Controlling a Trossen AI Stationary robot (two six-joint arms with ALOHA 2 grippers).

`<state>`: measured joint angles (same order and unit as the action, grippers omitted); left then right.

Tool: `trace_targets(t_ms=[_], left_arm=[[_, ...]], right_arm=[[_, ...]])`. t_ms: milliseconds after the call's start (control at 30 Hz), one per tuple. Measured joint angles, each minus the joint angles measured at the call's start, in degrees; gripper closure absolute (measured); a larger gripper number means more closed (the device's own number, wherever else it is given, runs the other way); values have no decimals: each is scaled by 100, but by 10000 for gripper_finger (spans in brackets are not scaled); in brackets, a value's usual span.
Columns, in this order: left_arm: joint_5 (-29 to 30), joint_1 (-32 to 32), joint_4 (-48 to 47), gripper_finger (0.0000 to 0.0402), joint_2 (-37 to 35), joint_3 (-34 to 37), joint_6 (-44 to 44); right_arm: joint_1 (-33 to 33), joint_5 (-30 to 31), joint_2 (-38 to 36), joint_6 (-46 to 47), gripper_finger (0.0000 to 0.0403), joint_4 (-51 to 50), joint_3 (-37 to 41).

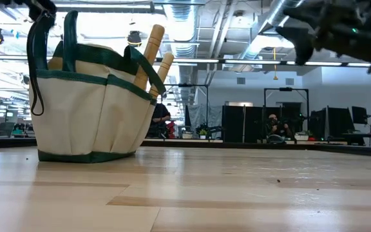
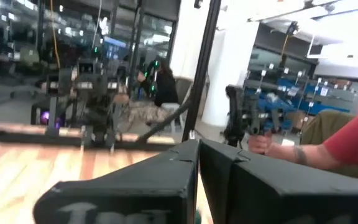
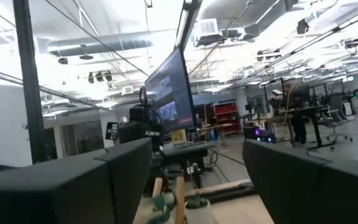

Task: Pick & Place Garden tools in Gardening bag
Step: Return to Home Position

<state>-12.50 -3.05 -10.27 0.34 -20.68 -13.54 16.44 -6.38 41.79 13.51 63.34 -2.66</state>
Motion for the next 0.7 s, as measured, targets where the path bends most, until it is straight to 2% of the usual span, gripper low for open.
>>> trace_targets(t_ms=[67, 267, 700], left_arm=[[-1, 0, 240, 399, 6, 307, -16], [-1, 0, 774, 399, 2, 977, -31], [-186, 2, 1694, 399, 2, 2030, -43]], right_arm=[[3, 27, -21, 81, 159, 183, 229], [-111, 29, 3, -51, 159, -4, 219], [-424, 44, 483, -142, 159, -29, 219]])
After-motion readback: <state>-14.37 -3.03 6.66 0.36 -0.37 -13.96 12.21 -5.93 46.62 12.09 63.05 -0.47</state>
